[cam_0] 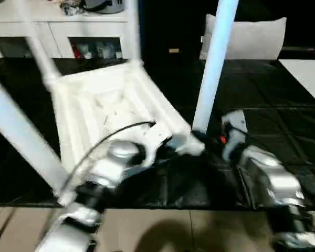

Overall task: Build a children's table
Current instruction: Rotate leg to tighten

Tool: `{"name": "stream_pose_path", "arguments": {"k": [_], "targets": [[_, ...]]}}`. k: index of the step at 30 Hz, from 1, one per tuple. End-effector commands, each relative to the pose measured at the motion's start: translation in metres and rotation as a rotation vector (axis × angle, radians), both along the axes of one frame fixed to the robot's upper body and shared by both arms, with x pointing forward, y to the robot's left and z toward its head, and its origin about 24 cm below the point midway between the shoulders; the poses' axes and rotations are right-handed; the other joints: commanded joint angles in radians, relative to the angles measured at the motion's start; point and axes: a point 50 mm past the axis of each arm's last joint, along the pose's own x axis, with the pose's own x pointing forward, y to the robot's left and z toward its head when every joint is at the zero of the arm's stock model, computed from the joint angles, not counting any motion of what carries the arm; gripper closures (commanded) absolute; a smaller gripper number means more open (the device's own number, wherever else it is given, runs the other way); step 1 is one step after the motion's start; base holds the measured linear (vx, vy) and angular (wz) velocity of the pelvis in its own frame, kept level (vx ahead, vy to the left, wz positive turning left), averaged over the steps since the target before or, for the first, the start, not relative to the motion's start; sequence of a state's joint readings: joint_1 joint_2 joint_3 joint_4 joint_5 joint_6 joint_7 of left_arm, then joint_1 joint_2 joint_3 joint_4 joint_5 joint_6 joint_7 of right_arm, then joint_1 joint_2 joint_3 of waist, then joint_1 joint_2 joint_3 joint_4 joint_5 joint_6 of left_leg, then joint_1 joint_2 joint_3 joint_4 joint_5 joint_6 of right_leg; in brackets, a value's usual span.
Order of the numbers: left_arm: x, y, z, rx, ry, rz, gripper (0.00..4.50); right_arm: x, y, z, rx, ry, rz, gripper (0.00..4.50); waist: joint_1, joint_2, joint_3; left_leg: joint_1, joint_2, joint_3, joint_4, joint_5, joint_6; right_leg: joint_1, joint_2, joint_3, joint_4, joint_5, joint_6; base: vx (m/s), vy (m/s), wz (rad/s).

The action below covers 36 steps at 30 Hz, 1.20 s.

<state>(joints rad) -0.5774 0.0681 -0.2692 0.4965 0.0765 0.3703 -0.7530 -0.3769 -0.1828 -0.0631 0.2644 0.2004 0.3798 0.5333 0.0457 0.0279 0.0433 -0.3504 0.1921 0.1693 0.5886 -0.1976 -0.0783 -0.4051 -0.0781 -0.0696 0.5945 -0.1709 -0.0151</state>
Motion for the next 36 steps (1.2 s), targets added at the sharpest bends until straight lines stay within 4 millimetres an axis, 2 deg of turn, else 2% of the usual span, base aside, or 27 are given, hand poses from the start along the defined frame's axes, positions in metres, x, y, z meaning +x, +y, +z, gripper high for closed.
{"name": "stream_pose_path", "arguments": {"k": [1, 3, 5, 6, 9, 13, 14, 17, 19, 21, 22, 25, 28, 31, 35, 36], "targets": [[-0.003, -0.039, 0.022, -0.118, -0.076, -0.048, 4.50, 0.000, 0.022, -0.014, 0.027, 0.057, -0.003, 2.57, 0.010, -0.013, -0.059, -0.010, 0.018, -0.006, -0.067, -0.160, 0.047, 0.052, -0.055, 0.035, -0.090, -0.353, -0.139, 0.000, 0.000, 0.00], [-0.004, -0.043, 0.024, -0.127, -0.090, -0.043, 4.50, 0.001, 0.024, -0.011, 0.050, 0.036, -0.022, 2.03, 0.015, -0.014, -0.062, -0.014, 0.018, -0.005, -0.064, -0.134, 0.061, 0.057, -0.057, 0.037, -0.084, -0.295, -0.152, 0.000, 0.000, 0.00], [-0.006, -0.044, 0.025, -0.113, -0.099, -0.069, 4.50, 0.000, 0.024, -0.010, 0.089, 0.024, -0.037, 1.82, 0.018, -0.013, -0.063, -0.016, 0.018, -0.004, -0.063, -0.109, 0.082, 0.060, -0.057, 0.037, -0.077, -0.232, -0.171, 0.000, 0.000, 0.00], [-0.007, -0.042, 0.024, -0.097, -0.105, -0.079, 4.50, -0.001, 0.023, -0.010, 0.086, 0.018, -0.032, 1.82, 0.020, -0.011, -0.065, -0.015, 0.020, -0.004, -0.063, -0.102, 0.088, 0.060, -0.057, 0.038, -0.074, -0.214, -0.177, 0.000, 0.000, 0.00], [-0.007, -0.036, 0.020, -0.064, -0.109, -0.101, 4.50, -0.005, 0.017, -0.011, 0.088, 0.006, -0.019, 1.45, 0.023, -0.009, -0.064, -0.016, 0.022, -0.004, -0.062, -0.092, 0.094, 0.060, -0.056, 0.038, -0.071, -0.180, -0.190, 0.000, 0.000, 0.00], [-0.008, -0.028, 0.017, -0.042, -0.101, -0.126, 4.50, -0.007, 0.007, -0.009, 0.089, -0.020, 0.006, 1.16, 0.025, -0.008, -0.062, -0.014, 0.024, -0.004, -0.064, -0.121, 0.094, 0.061, -0.058, 0.038, -0.073, -0.196, -0.195, 0.000, 0.000, 0.00], [-0.008, -0.021, 0.015, -0.016, -0.105, -0.159, 4.50, -0.010, -0.001, -0.006, 0.068, -0.044, 0.065, 0.97, 0.027, -0.008, -0.062, -0.014, 0.024, -0.005, -0.065, -0.134, 0.092, 0.061, -0.059, 0.038, -0.075, -0.213, -0.191, 0.000, 0.000, 0.00], [-0.009, -0.010, 0.011, 0.019, -0.094, -0.210, 4.50, -0.016, -0.013, -0.001, 0.016, -0.072, 0.212, 0.78, 0.032, -0.006, -0.059, -0.014, 0.025, -0.004, -0.065, -0.150, 0.094, 0.061, -0.060, 0.038, -0.078, -0.233, -0.186, 0.000, 0.000, 0.00], [-0.009, -0.003, 0.010, 0.046, -0.095, -0.248, 4.50, -0.021, -0.021, 0.003, -0.029, -0.089, 0.300, 0.55, 0.037, -0.009, -0.059, -0.013, 0.026, -0.004, -0.064, -0.155, 0.095, 0.062, -0.060, 0.038, -0.079, -0.249, -0.181, 0.000, 0.000, 0.00], [-0.010, 0.002, 0.010, 0.055, -0.092, -0.282, 4.50, -0.023, -0.027, 0.005, -0.052, -0.085, 0.339, 0.47, 0.044, -0.008, -0.058, -0.012, 0.027, -0.003, -0.064, -0.154, 0.097, 0.059, -0.061, 0.039, -0.080, -0.263, -0.178, 0.000, 0.000, 0.00], [-0.011, 0.005, 0.009, 0.063, -0.087, -0.305, 4.50, -0.025, -0.029, 0.006, -0.063, -0.076, 0.376, 0.40, 0.046, -0.012, -0.058, -0.009, 0.028, -0.002, -0.064, -0.155, 0.096, 0.056, -0.060, 0.040, -0.080, -0.266, -0.178, 0.000, 0.000, 0.00], [-0.012, 0.019, 0.010, 0.109, -0.089, -0.405, 4.50, -0.036, -0.036, 0.012, -0.117, -0.068, 0.581, 0.40, 0.055, -0.011, -0.060, -0.008, 0.030, -0.004, -0.063, -0.150, 0.099, 0.058, -0.061, 0.040, -0.076, -0.256, -0.179, 0.000, 0.000, 0.00], [-0.017, 0.026, 0.011, 0.130, -0.089, -0.518, 4.50, -0.041, -0.039, 0.014, -0.133, -0.066, 0.684, 0.40, 0.063, -0.013, -0.060, -0.010, 0.032, -0.004, -0.063, -0.146, 0.106, 0.057, -0.064, 0.039, -0.073, -0.244, -0.189, 0.000, 0.000, 0.00], [-0.017, 0.026, 0.011, 0.130, -0.089, -0.518, 4.50, -0.041, -0.039, 0.014, -0.133, -0.066, 0.684, 0.40, 0.069, -0.011, -0.061, -0.006, 0.035, -0.002, -0.063, -0.140, 0.100, 0.054, -0.064, 0.040, -0.069, -0.235, -0.200, 0.000, 0.000, 0.00], [-0.017, 0.026, 0.011, 0.130, -0.089, -0.518, 4.50, -0.041, -0.039, 0.014, -0.133, -0.066, 0.684, 0.40, 0.071, -0.012, -0.061, -0.007, 0.035, -0.004, -0.064, -0.140, 0.092, 0.056, -0.063, 0.039, -0.066, -0.221, -0.207, 0.000, 0.000, 0.00], [-0.019, 0.027, 0.011, 0.133, -0.087, -0.538, 4.50, -0.042, -0.039, 0.014, -0.132, -0.064, 0.701, 0.56, 0.071, -0.012, -0.061, -0.007, 0.035, -0.003, -0.063, -0.141, 0.092, 0.056, -0.063, 0.039, -0.066, -0.219, -0.207, 0.000, 0.000, 0.00]]}}
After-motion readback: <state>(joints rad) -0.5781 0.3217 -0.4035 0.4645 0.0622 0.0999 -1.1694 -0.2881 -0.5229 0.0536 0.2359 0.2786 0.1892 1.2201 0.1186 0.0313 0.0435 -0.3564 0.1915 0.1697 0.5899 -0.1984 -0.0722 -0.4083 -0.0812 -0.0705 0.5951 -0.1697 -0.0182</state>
